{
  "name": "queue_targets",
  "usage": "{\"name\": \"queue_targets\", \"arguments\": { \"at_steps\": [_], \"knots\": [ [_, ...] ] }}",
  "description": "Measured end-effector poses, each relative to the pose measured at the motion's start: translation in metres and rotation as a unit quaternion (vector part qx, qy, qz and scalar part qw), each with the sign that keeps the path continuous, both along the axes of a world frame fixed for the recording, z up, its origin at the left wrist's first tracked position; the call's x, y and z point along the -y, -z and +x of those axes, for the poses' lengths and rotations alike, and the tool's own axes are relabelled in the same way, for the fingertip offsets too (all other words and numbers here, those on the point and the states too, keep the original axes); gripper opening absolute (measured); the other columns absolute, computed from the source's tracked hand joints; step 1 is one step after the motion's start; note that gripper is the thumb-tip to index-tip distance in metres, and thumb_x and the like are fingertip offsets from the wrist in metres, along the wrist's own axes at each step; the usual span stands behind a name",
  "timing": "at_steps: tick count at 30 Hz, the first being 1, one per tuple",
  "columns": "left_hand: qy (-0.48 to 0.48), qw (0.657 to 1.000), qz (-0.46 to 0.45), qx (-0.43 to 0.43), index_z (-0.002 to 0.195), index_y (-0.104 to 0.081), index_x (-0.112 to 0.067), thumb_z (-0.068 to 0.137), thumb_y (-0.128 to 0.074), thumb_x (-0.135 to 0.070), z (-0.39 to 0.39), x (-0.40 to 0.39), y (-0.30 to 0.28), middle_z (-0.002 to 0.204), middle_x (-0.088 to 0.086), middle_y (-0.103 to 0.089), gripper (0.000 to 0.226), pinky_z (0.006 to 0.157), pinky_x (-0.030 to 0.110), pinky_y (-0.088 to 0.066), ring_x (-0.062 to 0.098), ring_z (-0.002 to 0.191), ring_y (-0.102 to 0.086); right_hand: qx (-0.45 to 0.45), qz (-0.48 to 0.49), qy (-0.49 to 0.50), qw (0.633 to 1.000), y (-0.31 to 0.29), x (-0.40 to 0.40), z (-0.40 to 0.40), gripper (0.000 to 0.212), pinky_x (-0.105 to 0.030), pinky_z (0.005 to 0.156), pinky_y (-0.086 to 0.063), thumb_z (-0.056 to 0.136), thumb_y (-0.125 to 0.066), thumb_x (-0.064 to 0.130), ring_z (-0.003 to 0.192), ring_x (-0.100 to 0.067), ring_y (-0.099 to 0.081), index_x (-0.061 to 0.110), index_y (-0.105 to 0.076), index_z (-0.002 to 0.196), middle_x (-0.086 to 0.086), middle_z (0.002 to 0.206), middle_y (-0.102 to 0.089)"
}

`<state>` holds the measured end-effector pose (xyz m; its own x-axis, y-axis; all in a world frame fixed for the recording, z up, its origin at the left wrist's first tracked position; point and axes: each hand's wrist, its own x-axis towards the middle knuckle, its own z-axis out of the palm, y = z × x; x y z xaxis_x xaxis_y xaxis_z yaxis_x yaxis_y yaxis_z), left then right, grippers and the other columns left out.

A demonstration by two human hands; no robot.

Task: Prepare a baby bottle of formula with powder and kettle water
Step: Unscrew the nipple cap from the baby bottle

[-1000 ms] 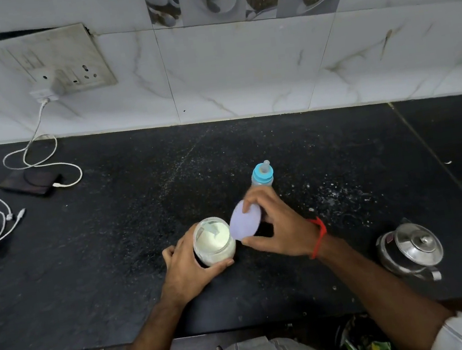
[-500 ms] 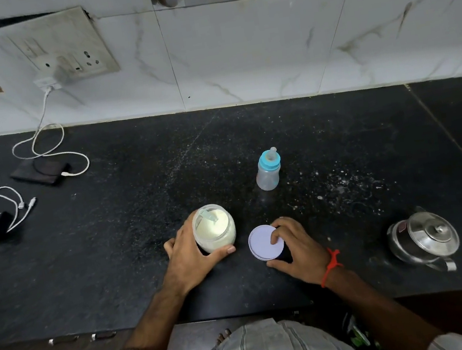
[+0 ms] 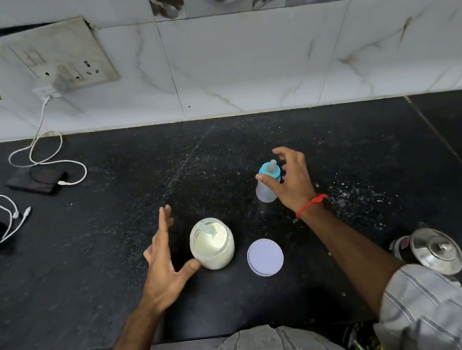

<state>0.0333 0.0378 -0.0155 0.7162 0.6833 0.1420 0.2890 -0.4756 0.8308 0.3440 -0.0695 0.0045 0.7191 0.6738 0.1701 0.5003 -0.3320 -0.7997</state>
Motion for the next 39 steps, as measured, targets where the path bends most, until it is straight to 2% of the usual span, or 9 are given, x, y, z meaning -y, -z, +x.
{"name": "queue_targets", "arguments": {
  "at_steps": [4, 8, 13, 17, 20, 24, 30, 35, 39],
  "knots": [
    [-0.09, 0.99, 0.044, 0.099, 0.157, -0.034, -0.021, 0.092, -0.047, -0.072, 0.02, 0.015, -0.028, 0.157, -0.002, -0.044, 0.083, 0.109, 0.063, -0.036, 0.016, 0.133, -0.052, 0.013, -0.014, -0.02, 1.0, 0.002, -0.01, 0.005, 0.048, -0.04, 0.1, -0.052, 0.084, -0.081, 0.033, 0.111, -0.019, -0.058, 0.012, -0.062, 0.123, -0.01, 0.127, -0.06],
    [-0.092, 0.977, 0.115, 0.156, 0.136, -0.06, -0.021, 0.096, -0.067, -0.027, 0.068, 0.041, -0.066, 0.135, -0.005, -0.059, 0.041, 0.096, 0.054, -0.05, 0.024, 0.113, -0.062, 0.026, -0.031, -0.047, 0.998, 0.0, -0.006, 0.007, 0.048, -0.031, 0.092, -0.051, 0.084, -0.081, 0.035, 0.107, -0.021, -0.061, 0.012, -0.063, 0.122, -0.009, 0.122, -0.064],
    [0.047, 0.997, 0.002, 0.054, 0.156, -0.033, -0.012, 0.086, -0.075, -0.01, 0.146, 0.086, -0.062, 0.154, -0.006, -0.038, 0.081, 0.116, 0.03, -0.038, 0.018, 0.141, -0.045, 0.033, -0.034, -0.022, 0.999, -0.004, 0.009, 0.012, 0.042, -0.041, 0.093, -0.053, 0.081, -0.082, 0.035, 0.1, -0.023, -0.066, 0.01, -0.069, 0.112, -0.006, 0.109, -0.071],
    [0.008, 0.993, -0.117, -0.033, 0.162, -0.005, -0.01, 0.085, -0.079, -0.017, 0.194, 0.092, -0.017, 0.172, 0.007, -0.006, 0.107, 0.128, 0.042, -0.015, 0.02, 0.159, -0.006, 0.024, -0.044, -0.004, 0.999, -0.005, 0.018, 0.013, 0.037, -0.05, 0.093, -0.051, 0.079, -0.083, 0.037, 0.093, -0.02, -0.066, 0.016, -0.07, 0.107, 0.001, 0.104, -0.072],
    [-0.039, 0.987, -0.148, -0.039, 0.162, -0.016, -0.015, 0.084, -0.081, -0.029, 0.207, 0.085, 0.001, 0.169, 0.005, -0.022, 0.102, 0.124, 0.043, -0.024, 0.021, 0.155, -0.023, 0.02, -0.054, -0.008, 0.998, -0.005, 0.023, 0.012, 0.041, -0.041, 0.091, -0.053, 0.075, -0.086, 0.04, 0.091, -0.015, -0.062, 0.018, -0.07, 0.107, 0.001, 0.106, -0.069],
    [-0.046, 0.988, -0.15, -0.01, 0.142, -0.051, -0.018, 0.092, -0.073, -0.028, 0.212, 0.077, 0.0, 0.133, 0.002, -0.064, 0.056, 0.101, 0.037, -0.053, 0.018, 0.122, -0.063, 0.033, -0.065, -0.033, 0.997, -0.003, 0.027, 0.01, 0.045, -0.018, 0.088, -0.042, 0.075, -0.087, 0.036, 0.099, -0.009, -0.055, 0.016, -0.072, 0.113, -0.005, 0.113, -0.063],
    [-0.011, 0.99, -0.135, -0.033, 0.142, -0.051, -0.018, 0.09, -0.073, -0.029, 0.211, 0.068, -0.002, 0.126, 0.003, -0.068, 0.058, 0.098, 0.04, -0.056, 0.017, 0.114, -0.066, 0.037, -0.068, -0.177, 0.981, -0.015, 0.033, 0.031, 0.05, -0.043, 0.106, -0.048, 0.083, -0.079, 0.01, 0.12, -0.018, -0.061, 0.014, -0.064, 0.13, -0.005, 0.128, -0.066],
    [-0.015, 0.992, -0.113, -0.046, 0.141, -0.051, -0.017, 0.085, -0.08, -0.034, 0.214, 0.062, 0.004, 0.13, 0.003, -0.067, 0.065, 0.097, 0.028, -0.049, 0.018, 0.12, -0.062, -0.13, 0.004, -0.255, 0.958, -0.05, 0.033, 0.044, 0.065, -0.029, 0.107, -0.048, 0.084, -0.066, -0.015, 0.131, -0.01, -0.056, 0.019, -0.052, 0.137, -0.007, 0.135, -0.06],
    [-0.022, 0.991, -0.12, -0.047, 0.141, -0.051, -0.016, 0.084, -0.081, -0.032, 0.215, 0.062, 0.004, 0.135, 0.005, -0.065, 0.066, 0.098, 0.026, -0.043, 0.02, 0.124, -0.06, -0.128, 0.051, -0.231, 0.963, -0.066, 0.035, 0.051, 0.059, -0.032, 0.104, -0.051, 0.086, -0.075, 0.001, 0.123, -0.014, -0.058, 0.027, -0.057, 0.136, -0.01, 0.127, -0.055]
  ]
}}
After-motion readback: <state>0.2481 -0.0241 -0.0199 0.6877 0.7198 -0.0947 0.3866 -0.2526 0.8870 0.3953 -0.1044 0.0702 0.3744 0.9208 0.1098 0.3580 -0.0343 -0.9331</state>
